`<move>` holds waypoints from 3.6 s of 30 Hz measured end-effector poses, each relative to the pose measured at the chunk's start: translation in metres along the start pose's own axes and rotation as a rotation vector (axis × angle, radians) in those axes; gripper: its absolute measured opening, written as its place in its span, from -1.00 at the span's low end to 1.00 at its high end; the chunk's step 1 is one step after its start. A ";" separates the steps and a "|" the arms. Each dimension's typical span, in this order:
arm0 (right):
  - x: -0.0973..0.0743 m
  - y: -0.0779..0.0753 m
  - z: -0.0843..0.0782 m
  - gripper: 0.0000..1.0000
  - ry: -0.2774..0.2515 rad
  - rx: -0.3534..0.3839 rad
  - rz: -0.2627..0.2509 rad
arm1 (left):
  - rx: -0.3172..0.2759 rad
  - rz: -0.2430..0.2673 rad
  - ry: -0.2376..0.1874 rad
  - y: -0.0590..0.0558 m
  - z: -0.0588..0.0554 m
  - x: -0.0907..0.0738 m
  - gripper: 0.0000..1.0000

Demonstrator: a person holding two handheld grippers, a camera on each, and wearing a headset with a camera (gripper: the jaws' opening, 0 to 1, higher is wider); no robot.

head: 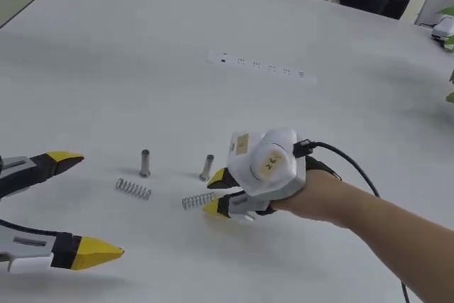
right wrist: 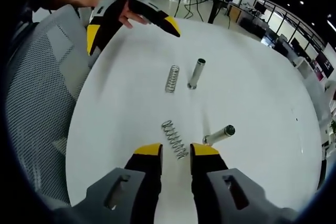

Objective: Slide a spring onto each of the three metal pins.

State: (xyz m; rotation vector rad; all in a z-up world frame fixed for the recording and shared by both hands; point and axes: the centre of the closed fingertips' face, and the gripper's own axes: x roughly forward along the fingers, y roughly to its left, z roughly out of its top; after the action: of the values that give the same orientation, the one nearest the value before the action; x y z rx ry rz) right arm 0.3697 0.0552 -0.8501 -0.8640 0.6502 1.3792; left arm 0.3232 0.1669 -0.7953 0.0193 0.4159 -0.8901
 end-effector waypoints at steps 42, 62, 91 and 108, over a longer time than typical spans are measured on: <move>-0.030 0.012 0.005 -0.84 -0.038 0.015 -0.031 | 0.023 -0.097 0.021 -0.025 0.007 0.010 0.69; -0.049 0.029 0.013 -0.84 -0.051 -0.036 -0.040 | 0.077 -0.272 0.030 -0.057 0.030 0.055 0.17; -0.056 0.037 0.028 -0.84 -0.086 -0.063 -0.062 | 0.119 -0.372 0.019 -0.078 0.039 0.081 -0.56; -0.060 0.039 0.033 -0.84 -0.102 -0.069 -0.064 | 0.156 -0.412 0.026 -0.079 0.040 0.079 -0.88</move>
State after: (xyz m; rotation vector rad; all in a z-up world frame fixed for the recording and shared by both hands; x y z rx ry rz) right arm 0.3216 0.0483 -0.7882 -0.8556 0.4954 1.3849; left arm 0.3211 0.0502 -0.7750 0.0910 0.3792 -1.3284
